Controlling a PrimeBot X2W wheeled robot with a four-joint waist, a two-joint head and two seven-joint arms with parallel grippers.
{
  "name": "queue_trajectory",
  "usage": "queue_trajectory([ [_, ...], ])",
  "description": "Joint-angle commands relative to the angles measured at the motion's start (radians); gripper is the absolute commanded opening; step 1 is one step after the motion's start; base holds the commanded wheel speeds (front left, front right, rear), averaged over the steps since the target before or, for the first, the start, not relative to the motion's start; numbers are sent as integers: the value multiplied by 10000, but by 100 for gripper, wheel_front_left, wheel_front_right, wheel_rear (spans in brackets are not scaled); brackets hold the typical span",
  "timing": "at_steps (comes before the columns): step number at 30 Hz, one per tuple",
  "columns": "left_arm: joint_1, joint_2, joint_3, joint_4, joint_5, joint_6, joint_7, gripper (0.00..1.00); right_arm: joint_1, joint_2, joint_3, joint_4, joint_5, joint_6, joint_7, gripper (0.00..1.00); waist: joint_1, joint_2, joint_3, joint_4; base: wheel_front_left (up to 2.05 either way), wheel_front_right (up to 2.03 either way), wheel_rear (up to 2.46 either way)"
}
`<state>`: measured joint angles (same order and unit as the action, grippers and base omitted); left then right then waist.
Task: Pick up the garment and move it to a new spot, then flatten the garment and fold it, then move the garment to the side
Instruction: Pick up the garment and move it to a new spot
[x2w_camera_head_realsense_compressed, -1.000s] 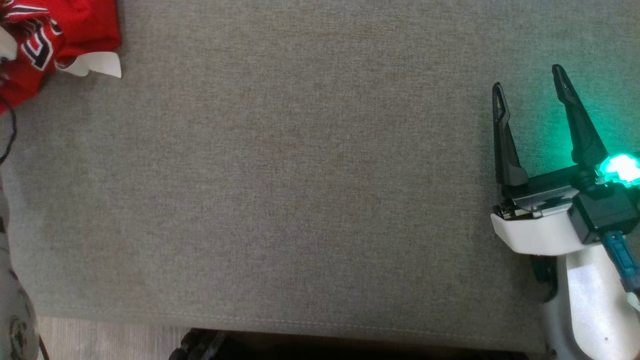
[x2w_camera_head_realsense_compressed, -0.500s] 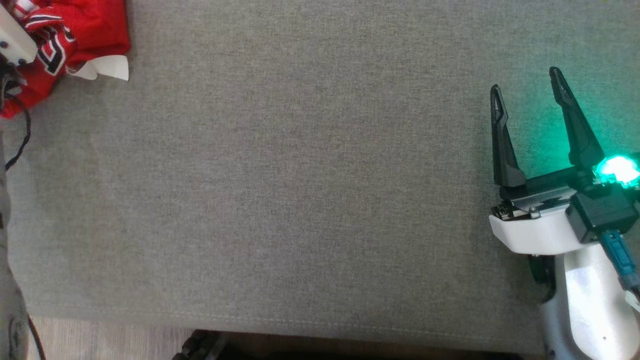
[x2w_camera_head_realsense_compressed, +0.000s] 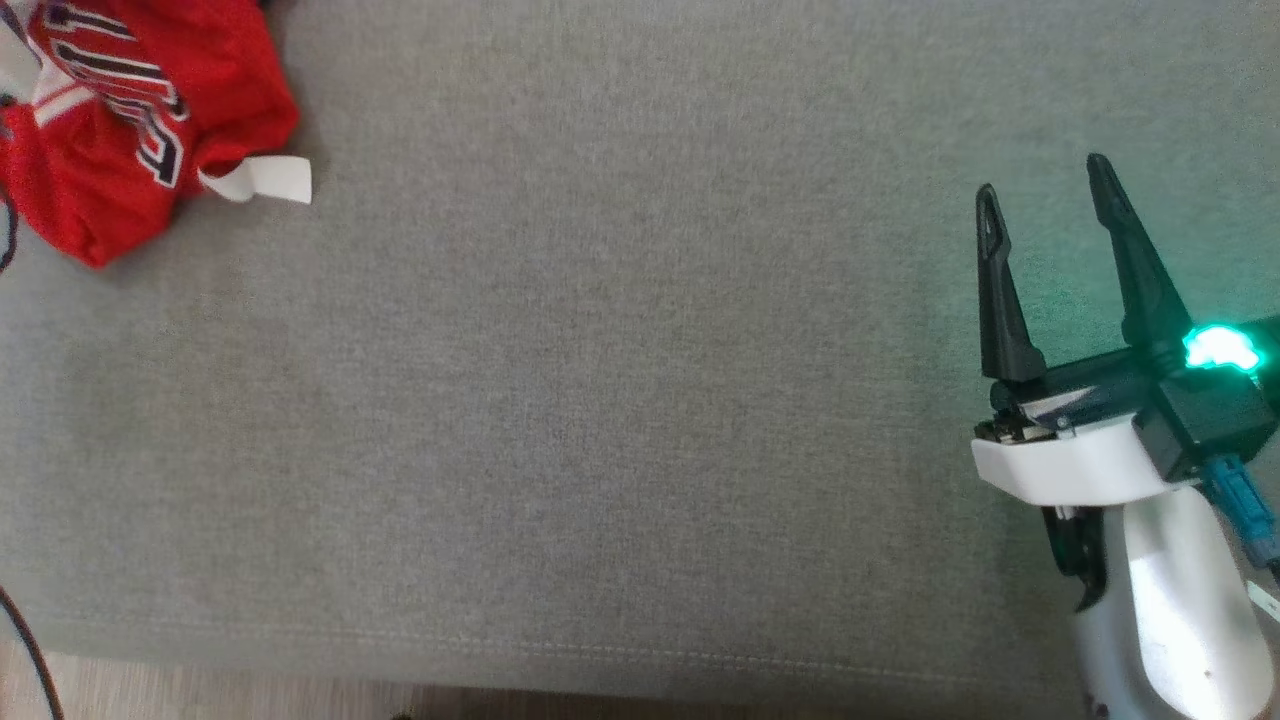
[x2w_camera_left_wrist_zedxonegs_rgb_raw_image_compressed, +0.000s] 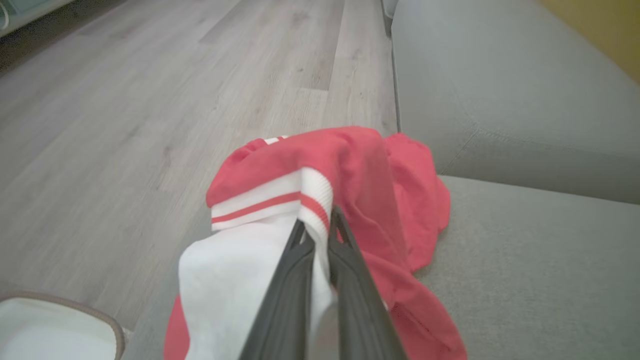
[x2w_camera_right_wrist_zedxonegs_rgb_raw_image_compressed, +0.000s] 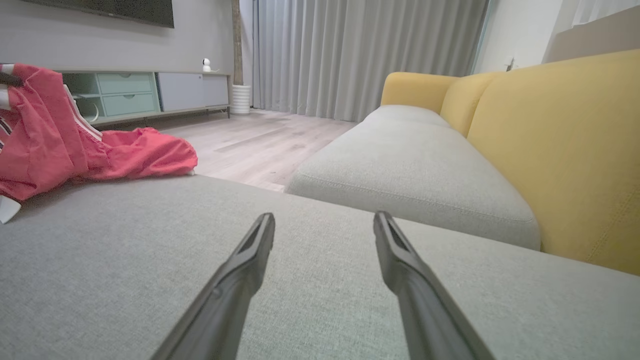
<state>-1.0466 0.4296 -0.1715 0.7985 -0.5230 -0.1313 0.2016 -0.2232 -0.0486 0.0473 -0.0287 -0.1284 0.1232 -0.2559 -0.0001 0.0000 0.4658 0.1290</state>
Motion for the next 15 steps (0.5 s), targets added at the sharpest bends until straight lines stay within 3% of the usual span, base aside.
queue_trajectory([
  [1, -169, 827, 128, -591, -156, 7, 28, 0, 113, -16, 170, -205, 151, 75, -58, 100, 1, 0, -593, -82, 0, 0, 0],
  [8, -226, 900, -624, -1915, -677, 6, 409, 0, 312, -16, 6, 96, 632, 75, -58, 100, 1, 0, -1647, -211, 0, 0, 0],
  [15, -105, 325, -1605, -3374, -1319, 6, 871, 0, 688, -16, -101, 418, 1118, 75, -58, 100, 1, 0, -2895, -601, 0, 0, 0],
])
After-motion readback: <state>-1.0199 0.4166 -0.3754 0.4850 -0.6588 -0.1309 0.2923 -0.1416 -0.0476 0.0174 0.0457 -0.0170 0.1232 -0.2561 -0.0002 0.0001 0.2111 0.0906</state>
